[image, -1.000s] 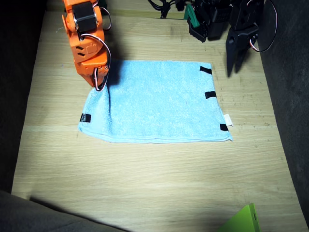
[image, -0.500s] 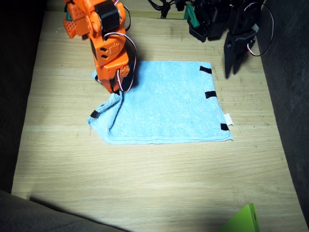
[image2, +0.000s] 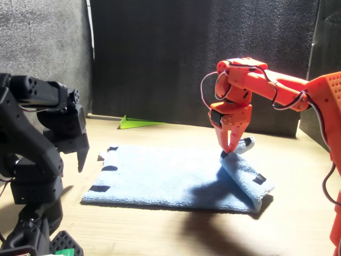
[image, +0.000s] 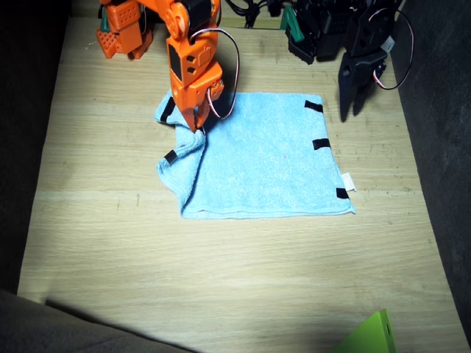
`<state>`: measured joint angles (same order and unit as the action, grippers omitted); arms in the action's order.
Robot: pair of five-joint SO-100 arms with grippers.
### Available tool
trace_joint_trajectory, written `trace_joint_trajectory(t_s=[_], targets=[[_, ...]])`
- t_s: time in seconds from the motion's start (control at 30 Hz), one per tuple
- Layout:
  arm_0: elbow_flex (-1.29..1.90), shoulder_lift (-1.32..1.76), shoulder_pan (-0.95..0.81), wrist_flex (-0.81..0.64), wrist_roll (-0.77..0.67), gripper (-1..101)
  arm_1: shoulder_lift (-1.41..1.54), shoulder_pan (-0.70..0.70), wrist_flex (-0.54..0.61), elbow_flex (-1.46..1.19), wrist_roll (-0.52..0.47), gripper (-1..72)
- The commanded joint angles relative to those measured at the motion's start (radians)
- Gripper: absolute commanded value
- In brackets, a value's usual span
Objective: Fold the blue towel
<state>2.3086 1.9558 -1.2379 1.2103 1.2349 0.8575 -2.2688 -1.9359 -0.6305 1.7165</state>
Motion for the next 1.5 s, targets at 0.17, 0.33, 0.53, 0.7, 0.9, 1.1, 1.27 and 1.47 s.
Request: trace_joint_trajectory(t_s=[0.17, 0.33, 0.53, 0.7, 0.9, 1.1, 1.27, 1.47], targets=[[0.008, 0.02, -0.012, 0.009, 0.017, 22, 0.061, -0.041, -0.006, 0.115, -0.057, -0.1], [0.008, 0.021, -0.012, 0.009, 0.015, 22, 0.031, -0.048, -0.008, 0.19, -0.117, -0.1], [0.02, 0.041, -0.012, 0.009, 0.014, 22, -0.057, -0.083, -0.008, 0.209, -0.147, -0.1], [0.025, 0.049, -0.012, 0.008, 0.014, 22, -0.13, -0.109, -0.008, 0.224, -0.172, -0.2], [0.04, 0.075, -0.011, 0.006, 0.014, 22, -0.21, -0.137, -0.008, 0.236, -0.256, 5.6], [0.046, 0.083, -0.008, 0.003, 0.015, 22, -0.201, -0.175, -0.009, 0.242, -0.29, 11.4], [0.037, 0.061, -0.003, 0.002, 0.015, 22, -0.127, -0.222, -0.011, 0.221, -0.305, 13.4], [0.031, 0.049, 0.002, 0.002, 0.014, 21, -0.003, -0.278, -0.011, 0.215, -0.307, 13.5]])
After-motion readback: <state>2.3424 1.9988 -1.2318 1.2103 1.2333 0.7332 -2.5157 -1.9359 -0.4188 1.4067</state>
